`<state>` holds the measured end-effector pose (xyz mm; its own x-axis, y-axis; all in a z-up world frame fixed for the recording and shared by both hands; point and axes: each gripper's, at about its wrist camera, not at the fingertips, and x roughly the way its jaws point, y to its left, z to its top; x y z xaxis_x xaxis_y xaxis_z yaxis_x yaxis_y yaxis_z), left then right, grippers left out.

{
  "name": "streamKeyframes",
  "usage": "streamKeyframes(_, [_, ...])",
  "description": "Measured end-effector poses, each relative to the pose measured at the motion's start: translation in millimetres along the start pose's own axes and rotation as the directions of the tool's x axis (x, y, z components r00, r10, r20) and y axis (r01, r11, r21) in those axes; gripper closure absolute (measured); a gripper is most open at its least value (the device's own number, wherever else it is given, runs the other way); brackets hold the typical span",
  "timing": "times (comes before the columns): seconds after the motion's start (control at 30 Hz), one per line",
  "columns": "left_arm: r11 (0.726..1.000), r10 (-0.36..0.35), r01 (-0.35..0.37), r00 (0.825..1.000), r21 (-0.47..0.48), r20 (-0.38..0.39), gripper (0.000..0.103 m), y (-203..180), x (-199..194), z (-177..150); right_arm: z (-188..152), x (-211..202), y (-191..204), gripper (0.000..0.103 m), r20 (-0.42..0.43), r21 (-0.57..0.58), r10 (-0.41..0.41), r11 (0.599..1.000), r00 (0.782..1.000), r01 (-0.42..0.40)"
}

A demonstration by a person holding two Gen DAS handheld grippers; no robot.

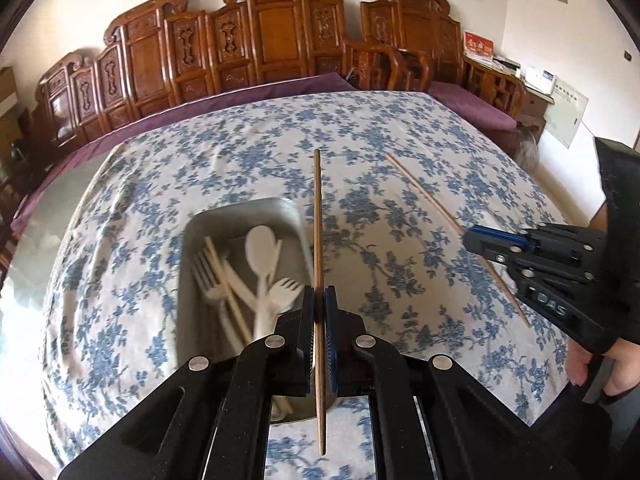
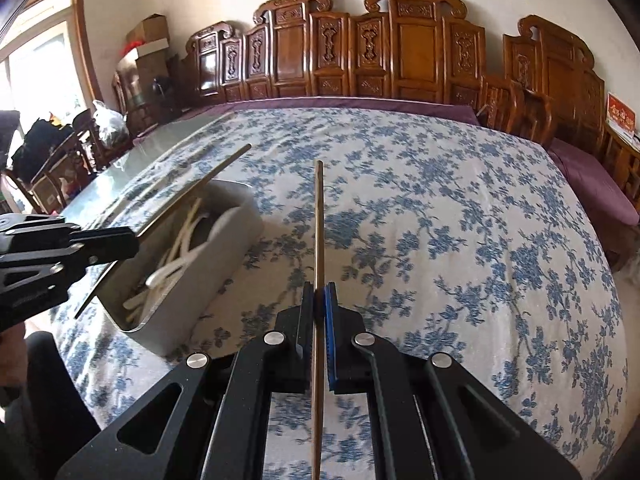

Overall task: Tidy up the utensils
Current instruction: 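Carry the chopstick held by the left tool over the grey tray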

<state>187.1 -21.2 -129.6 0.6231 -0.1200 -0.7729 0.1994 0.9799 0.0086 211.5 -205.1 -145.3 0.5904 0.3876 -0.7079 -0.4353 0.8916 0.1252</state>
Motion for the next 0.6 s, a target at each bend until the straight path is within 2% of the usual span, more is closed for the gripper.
streamKeyframes(0.33, [0.999,0.028,-0.029,1.000,-0.031,-0.013,0.099,34,6,-4,2,-4,34,0.097,0.017,-0.056,0.051,0.997,0.999,-0.050])
streamKeyframes(0.6, [0.999,0.031,-0.033,0.997,-0.025,-0.069,0.099,52,32,-12,-1,6,33,0.097,-0.006,-0.068,0.044,0.997,0.999,-0.045])
